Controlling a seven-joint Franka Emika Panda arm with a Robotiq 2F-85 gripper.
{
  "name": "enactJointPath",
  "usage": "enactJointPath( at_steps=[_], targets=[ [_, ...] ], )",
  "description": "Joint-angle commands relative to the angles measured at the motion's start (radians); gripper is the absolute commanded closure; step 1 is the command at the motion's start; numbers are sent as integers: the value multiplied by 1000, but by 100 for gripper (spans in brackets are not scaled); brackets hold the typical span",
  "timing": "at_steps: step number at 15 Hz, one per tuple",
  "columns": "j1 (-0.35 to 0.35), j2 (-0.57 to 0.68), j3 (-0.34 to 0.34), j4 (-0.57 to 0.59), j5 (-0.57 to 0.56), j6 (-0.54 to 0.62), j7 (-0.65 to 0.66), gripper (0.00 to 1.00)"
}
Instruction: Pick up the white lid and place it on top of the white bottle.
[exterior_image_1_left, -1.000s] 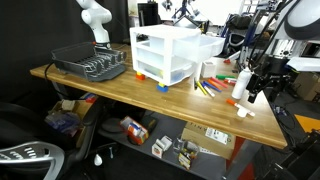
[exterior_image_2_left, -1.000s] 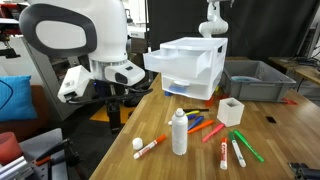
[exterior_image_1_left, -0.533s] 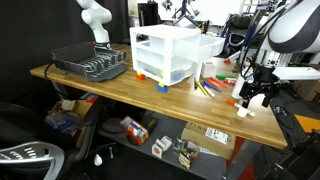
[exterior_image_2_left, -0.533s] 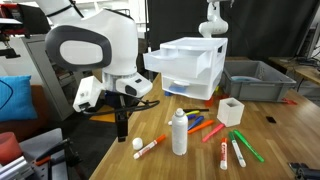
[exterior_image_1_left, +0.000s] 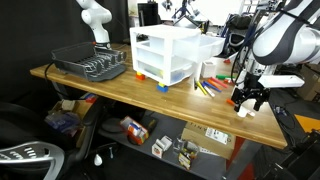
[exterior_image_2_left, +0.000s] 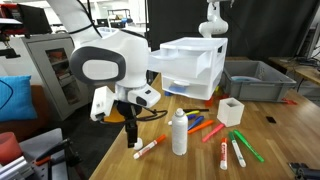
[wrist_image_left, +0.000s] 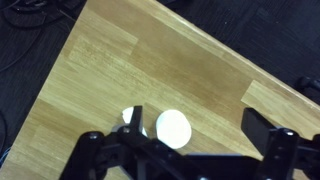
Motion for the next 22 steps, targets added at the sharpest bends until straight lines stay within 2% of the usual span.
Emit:
enactJointPath(
  at_steps=[1,10,18,22],
  targets=[
    [-33,36,38,26,23,11,2,0],
    [-21,56,40,36,14,-7,79,0],
    [-57,77,71,53,62,-28,45,0],
    [-60,98,50,65,42,-21,60,0]
  ],
)
